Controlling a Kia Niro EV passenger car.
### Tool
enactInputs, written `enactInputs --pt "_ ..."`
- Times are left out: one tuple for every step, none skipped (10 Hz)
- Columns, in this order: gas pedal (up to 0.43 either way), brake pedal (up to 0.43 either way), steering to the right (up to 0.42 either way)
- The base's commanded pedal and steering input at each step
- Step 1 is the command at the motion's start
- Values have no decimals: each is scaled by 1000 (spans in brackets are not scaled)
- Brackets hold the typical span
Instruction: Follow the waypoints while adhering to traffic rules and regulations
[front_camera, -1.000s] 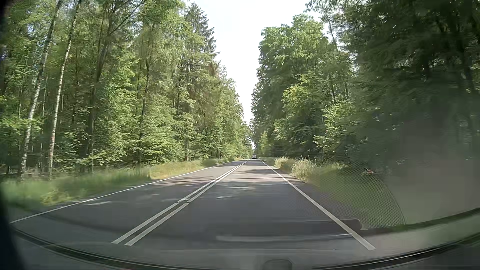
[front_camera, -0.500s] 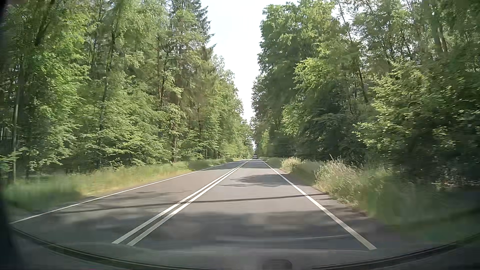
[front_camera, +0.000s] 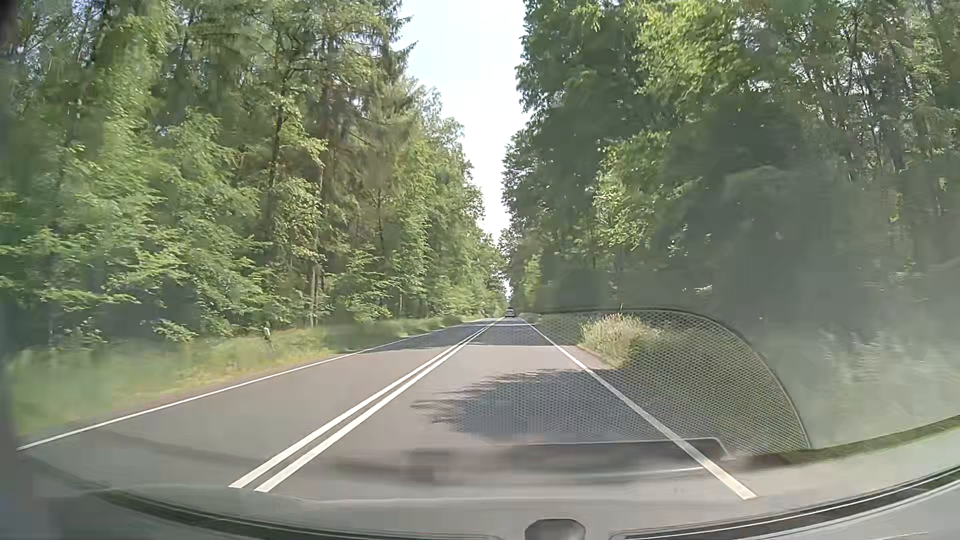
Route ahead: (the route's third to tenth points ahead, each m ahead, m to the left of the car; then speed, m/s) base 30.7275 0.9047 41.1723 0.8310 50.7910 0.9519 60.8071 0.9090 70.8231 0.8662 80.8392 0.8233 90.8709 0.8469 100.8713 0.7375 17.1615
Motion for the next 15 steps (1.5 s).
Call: enactInputs --pt "130 37 -1" --pt "130 37 -1" --pt "130 37 -1" --pt "130 30 -1" --pt "130 37 0" --pt "130 37 -1" --pt "130 37 0" --pt "130 37 0" --pt "130 37 0" --pt "130 37 0" --pt "130 37 -1" --pt "130 37 0" --pt "130 37 0" --pt "130 37 -1" --pt "130 30 0"
